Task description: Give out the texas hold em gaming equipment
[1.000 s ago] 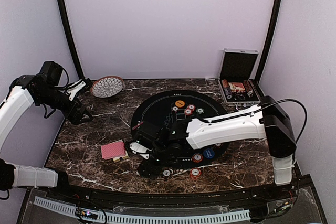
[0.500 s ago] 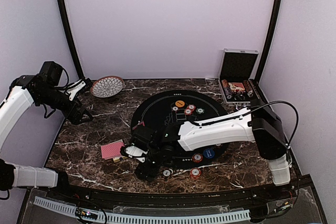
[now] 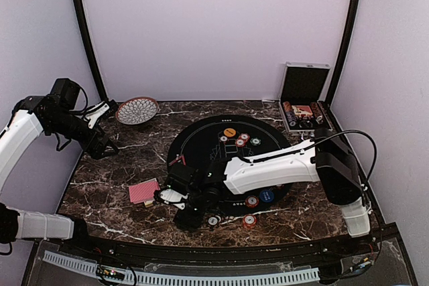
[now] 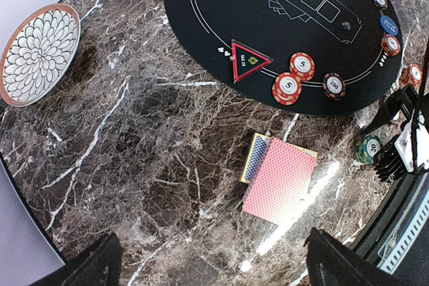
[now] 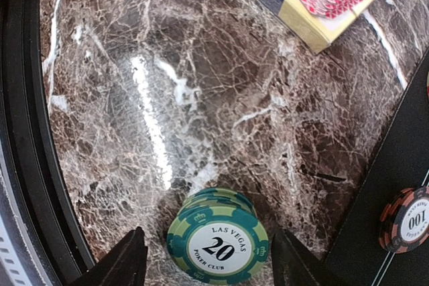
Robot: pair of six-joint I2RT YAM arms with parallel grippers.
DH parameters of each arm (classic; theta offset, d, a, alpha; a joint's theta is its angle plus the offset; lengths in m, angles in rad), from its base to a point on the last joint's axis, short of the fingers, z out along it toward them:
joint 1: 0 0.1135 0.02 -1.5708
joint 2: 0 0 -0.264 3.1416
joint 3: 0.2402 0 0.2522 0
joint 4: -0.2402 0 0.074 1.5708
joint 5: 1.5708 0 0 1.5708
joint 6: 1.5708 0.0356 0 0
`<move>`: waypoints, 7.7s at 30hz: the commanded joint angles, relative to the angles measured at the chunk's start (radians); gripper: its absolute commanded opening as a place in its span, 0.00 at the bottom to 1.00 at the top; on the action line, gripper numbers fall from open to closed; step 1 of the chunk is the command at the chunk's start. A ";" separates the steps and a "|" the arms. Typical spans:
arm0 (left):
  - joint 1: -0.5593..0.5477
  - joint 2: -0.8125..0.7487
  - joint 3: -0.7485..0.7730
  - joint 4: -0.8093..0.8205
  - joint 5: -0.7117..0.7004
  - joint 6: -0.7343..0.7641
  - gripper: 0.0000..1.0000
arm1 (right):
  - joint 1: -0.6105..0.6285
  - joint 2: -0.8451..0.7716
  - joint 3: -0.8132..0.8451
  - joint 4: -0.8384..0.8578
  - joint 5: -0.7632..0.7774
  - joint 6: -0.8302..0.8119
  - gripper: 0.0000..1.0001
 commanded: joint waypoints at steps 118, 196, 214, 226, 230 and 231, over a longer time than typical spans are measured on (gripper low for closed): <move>-0.003 -0.013 -0.007 -0.035 0.025 0.009 0.99 | -0.037 -0.122 -0.066 0.048 0.038 0.065 0.73; -0.003 -0.031 -0.120 0.007 0.016 0.062 0.99 | -0.030 -0.165 -0.064 0.015 0.016 0.064 0.10; -0.020 -0.020 -0.145 0.014 0.027 0.078 0.99 | -0.350 -0.515 -0.600 0.100 0.139 0.244 0.07; -0.030 -0.019 -0.142 0.002 0.021 0.085 0.99 | -0.443 -0.473 -0.620 0.124 0.170 0.231 0.07; -0.031 -0.016 -0.148 0.000 0.019 0.090 0.99 | -0.443 -0.454 -0.611 0.124 0.162 0.230 0.07; -0.032 -0.015 -0.149 -0.002 0.020 0.093 0.99 | -0.444 -0.450 -0.612 0.126 0.158 0.230 0.08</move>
